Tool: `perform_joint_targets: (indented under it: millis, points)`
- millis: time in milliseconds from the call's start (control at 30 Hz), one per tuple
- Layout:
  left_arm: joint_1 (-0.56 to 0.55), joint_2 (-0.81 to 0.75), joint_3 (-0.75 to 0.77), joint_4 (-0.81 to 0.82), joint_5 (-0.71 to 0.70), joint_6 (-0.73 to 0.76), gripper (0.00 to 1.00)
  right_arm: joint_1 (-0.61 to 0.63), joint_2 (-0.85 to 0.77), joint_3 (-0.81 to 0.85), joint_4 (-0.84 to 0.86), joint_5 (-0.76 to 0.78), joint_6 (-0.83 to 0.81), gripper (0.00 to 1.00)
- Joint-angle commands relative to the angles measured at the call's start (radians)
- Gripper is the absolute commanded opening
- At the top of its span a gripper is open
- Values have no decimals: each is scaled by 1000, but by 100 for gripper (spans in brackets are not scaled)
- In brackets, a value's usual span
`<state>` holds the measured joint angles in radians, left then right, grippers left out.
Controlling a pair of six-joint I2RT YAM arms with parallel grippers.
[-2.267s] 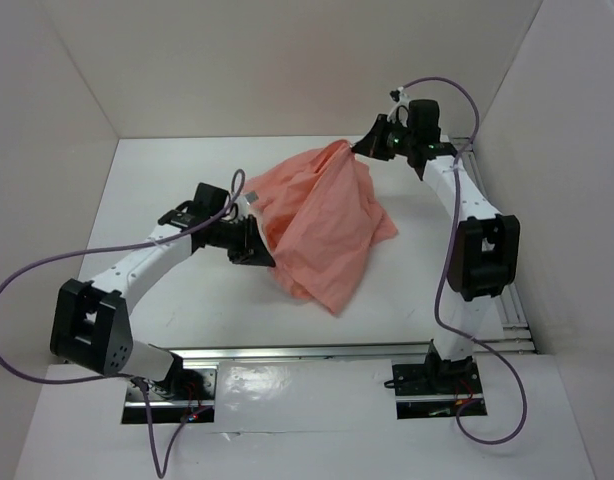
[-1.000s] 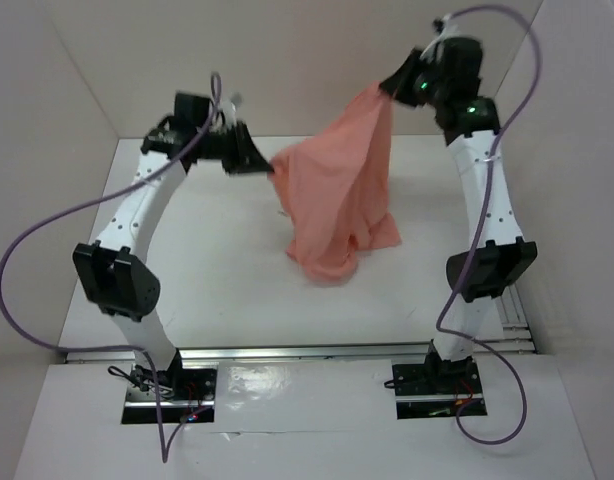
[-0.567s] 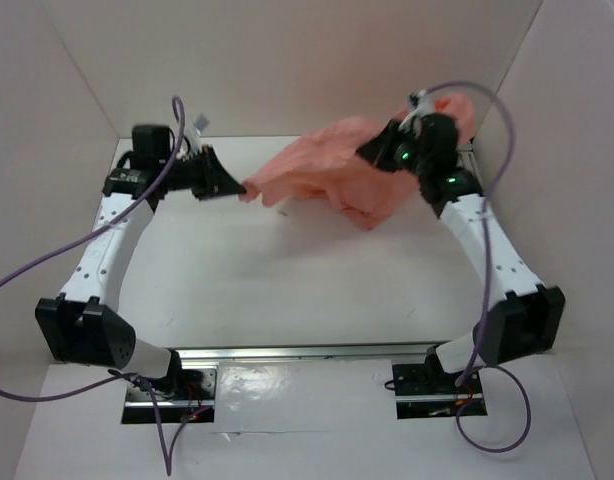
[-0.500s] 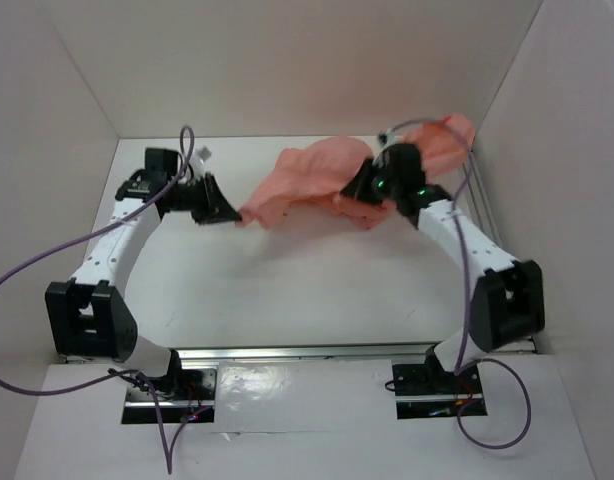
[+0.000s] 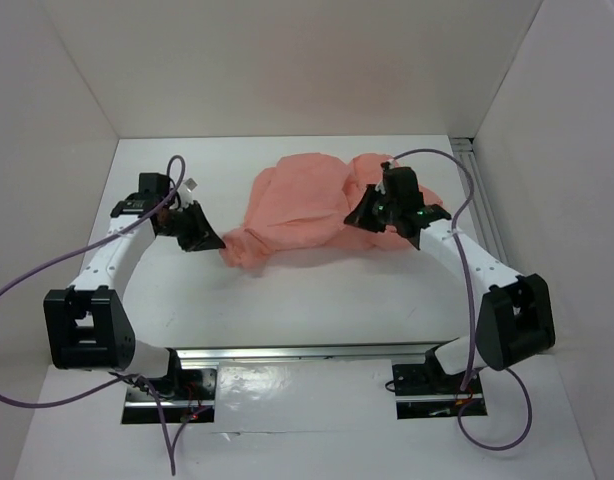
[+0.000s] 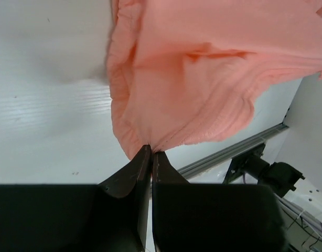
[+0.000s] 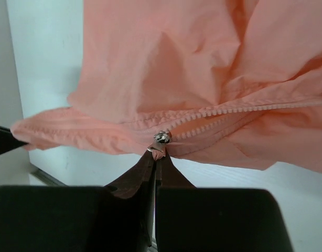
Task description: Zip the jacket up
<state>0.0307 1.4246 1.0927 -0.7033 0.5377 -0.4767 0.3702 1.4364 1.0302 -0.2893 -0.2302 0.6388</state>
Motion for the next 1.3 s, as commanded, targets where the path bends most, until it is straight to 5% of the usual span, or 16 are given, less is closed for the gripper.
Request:
perform_joint_targets:
  millis: [0, 333, 800, 1267]
  points:
    - [37, -52, 42, 28, -13, -19, 0, -60, -63, 33, -10, 9, -20, 0]
    - [124, -119, -42, 47, -80, -46, 0, -212, -139, -238, -4, -144, -40, 0]
    - [163, -159, -88, 82, -104, -76, 0, -416, -177, -142, -155, -189, -223, 0]
    - [192, -168, -77, 110, -153, -138, 0, -659, -177, -110, -180, 72, -134, 0]
